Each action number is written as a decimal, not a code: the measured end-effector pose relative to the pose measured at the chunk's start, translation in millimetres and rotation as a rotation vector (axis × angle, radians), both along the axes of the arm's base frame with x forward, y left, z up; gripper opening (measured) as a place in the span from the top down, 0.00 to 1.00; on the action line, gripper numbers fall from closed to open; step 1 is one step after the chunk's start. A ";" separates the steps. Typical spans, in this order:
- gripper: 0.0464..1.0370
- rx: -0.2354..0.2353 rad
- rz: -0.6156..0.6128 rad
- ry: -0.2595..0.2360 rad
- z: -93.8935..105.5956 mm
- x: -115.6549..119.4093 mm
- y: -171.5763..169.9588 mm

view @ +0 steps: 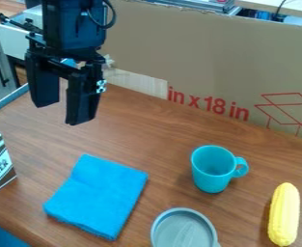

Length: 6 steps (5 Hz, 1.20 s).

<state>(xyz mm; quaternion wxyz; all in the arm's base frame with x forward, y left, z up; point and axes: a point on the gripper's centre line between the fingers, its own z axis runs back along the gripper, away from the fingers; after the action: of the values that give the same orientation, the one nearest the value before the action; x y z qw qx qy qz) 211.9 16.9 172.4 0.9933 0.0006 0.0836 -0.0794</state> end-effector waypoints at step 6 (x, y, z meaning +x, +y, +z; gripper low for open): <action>0.04 -0.008 -0.072 -0.254 -57.1 94.3 -92.1</action>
<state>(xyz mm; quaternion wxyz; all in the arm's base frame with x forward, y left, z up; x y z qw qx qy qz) 306.2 -75.2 115.3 0.9924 0.0094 -0.0432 -0.1148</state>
